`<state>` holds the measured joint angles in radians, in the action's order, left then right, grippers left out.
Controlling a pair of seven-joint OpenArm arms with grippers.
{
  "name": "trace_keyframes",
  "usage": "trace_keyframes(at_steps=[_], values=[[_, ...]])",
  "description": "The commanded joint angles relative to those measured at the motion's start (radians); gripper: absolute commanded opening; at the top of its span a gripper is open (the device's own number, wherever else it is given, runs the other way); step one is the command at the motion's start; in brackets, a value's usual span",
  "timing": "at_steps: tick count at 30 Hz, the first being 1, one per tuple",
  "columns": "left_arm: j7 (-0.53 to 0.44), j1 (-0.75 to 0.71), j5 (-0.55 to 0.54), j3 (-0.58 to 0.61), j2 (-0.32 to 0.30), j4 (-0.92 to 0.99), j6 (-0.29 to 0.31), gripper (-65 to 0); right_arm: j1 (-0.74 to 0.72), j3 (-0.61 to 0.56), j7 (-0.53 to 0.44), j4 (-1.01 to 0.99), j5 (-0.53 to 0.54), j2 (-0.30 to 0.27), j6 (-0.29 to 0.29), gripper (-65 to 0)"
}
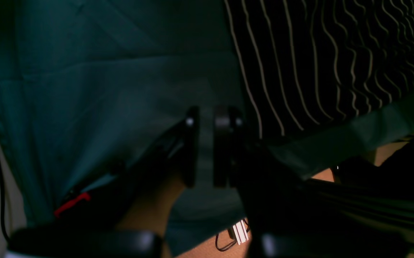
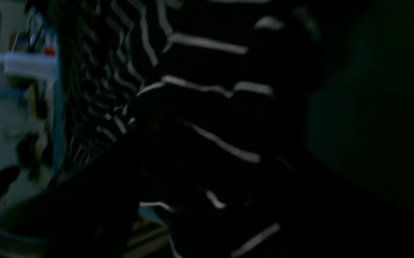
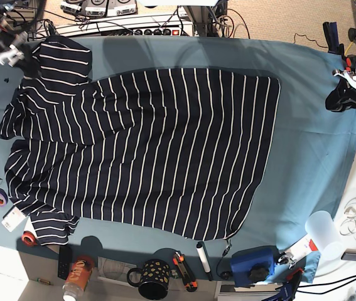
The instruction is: Layout the t-shirt on the table in an organized manner, then fold the t-shirt properly
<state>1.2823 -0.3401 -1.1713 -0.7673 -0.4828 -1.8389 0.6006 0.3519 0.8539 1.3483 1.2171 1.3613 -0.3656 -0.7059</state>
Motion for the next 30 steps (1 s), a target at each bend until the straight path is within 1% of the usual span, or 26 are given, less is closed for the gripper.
trace_keyframes(at_steps=[1,3,6,8,9,13,16,19,20,24,27,30], values=[[-0.019,0.002,-0.019,-0.008,-0.021,-0.014,0.002,-58.5,0.011,-0.018,0.048,0.0,-0.072,-0.008,0.008,-35.8],[-0.019,0.002,-0.02,-0.008,-0.021,-0.014,0.003,-57.3,0.011,-0.031,0.048,0.0,-0.071,-0.008,0.008,-35.8],[-0.019,0.002,-0.06,-0.008,-0.013,-0.014,0.003,-48.6,0.011,-0.031,0.048,0.0,-0.071,-0.008,0.008,-35.8],[-0.019,0.002,-0.064,-0.007,0.009,-0.014,0.002,-42.9,0.011,-0.031,0.048,0.0,-0.071,-0.009,0.008,-35.8],[-0.019,0.002,-0.064,-0.007,0.028,-0.014,0.001,-41.4,0.011,-0.031,0.048,0.0,-0.072,-0.009,0.008,-35.8],[-0.019,-0.003,-0.074,-0.007,0.132,-0.014,-0.05,-40.5,0.011,-0.031,0.048,0.0,-0.072,-0.009,0.008,-35.8],[-0.019,-0.015,-0.094,-0.007,0.203,-0.014,-0.054,-40.5,0.011,-0.031,0.048,0.0,-0.072,-0.009,0.008,-35.9],[-0.019,-0.015,-0.085,-0.005,0.267,-0.014,-0.054,-40.5,0.011,-0.031,0.048,0.0,-0.072,-0.009,0.008,-35.9],[-0.024,-0.014,-0.07,0.003,0.281,-0.013,-0.056,-40.5,0.011,-0.031,0.048,0.0,-0.072,-0.009,0.008,-35.9],[-0.059,-0.014,0.052,0.086,0.317,-0.004,-0.103,-40.5,0.011,-0.031,0.048,0.0,-0.072,-0.009,0.008,-35.9],[-0.106,-0.014,0.135,0.167,0.319,0.011,-0.156,-40.5,0.011,-0.031,0.048,0.0,-0.072,-0.009,0.008,-35.9],[-0.147,-0.012,0.232,0.199,0.325,0.012,-0.198,-40.5,0.011,-0.031,0.048,0.0,-0.072,-0.008,0.008,-35.9]])
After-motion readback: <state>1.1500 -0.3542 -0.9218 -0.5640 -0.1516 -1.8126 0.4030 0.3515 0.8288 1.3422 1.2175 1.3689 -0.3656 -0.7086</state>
